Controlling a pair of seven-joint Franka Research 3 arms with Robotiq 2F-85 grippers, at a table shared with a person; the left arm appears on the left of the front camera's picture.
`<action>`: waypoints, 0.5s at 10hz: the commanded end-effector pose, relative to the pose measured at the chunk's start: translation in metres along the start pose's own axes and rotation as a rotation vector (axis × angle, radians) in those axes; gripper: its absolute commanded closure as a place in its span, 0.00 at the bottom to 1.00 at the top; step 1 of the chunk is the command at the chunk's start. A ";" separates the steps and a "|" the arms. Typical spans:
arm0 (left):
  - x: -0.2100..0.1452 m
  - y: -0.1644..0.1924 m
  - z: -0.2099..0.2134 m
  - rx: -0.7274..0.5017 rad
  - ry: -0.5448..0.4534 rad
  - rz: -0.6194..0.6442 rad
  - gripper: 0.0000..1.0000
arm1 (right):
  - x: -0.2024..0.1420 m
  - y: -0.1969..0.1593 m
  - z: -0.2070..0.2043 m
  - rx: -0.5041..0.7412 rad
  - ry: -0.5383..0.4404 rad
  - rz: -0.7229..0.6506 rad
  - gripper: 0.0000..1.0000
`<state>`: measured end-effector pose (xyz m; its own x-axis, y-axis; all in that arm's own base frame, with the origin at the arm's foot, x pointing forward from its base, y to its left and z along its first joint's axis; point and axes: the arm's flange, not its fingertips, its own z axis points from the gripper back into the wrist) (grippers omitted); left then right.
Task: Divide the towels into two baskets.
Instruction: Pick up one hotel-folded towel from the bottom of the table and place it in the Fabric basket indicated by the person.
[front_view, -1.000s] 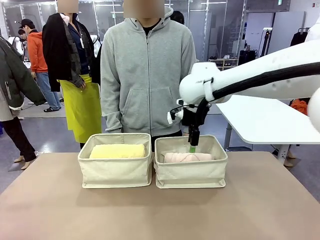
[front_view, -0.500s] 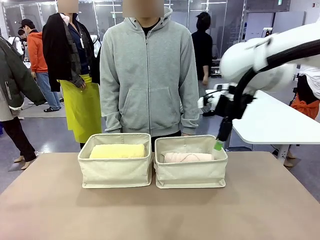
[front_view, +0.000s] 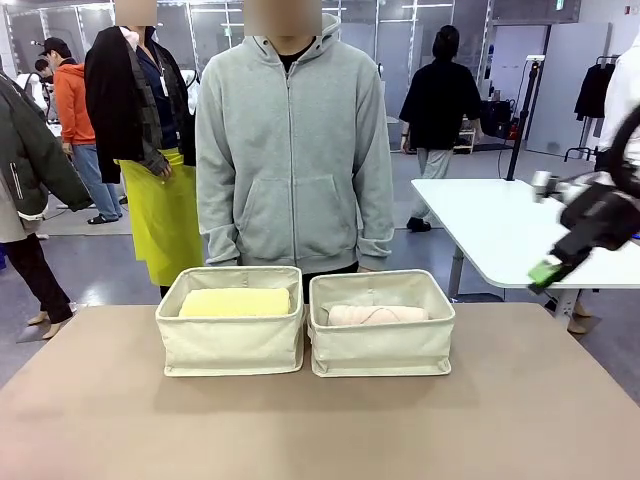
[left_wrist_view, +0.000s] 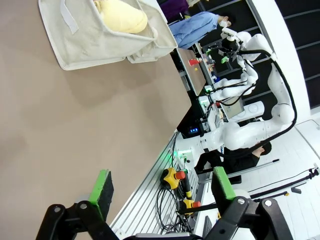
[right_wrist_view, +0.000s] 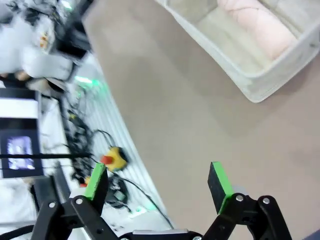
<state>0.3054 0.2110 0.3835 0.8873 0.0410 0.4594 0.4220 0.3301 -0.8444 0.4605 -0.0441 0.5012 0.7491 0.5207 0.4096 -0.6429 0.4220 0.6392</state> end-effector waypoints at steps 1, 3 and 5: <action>-0.001 -0.004 0.002 -0.010 -0.008 0.006 0.00 | -0.044 -0.050 0.047 0.149 -0.171 -0.175 0.00; -0.001 -0.004 0.002 -0.010 -0.008 0.006 0.00 | -0.144 -0.100 0.092 0.264 -0.454 -0.357 0.00; -0.001 -0.004 0.002 -0.010 -0.008 0.006 0.00 | -0.225 -0.118 0.094 0.354 -0.637 -0.424 0.00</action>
<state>0.3054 0.2109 0.3834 0.8874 0.0408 0.4593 0.4219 0.3300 -0.8445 0.3806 -0.2850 0.3983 0.9573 -0.0995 0.2714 -0.2400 0.2499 0.9380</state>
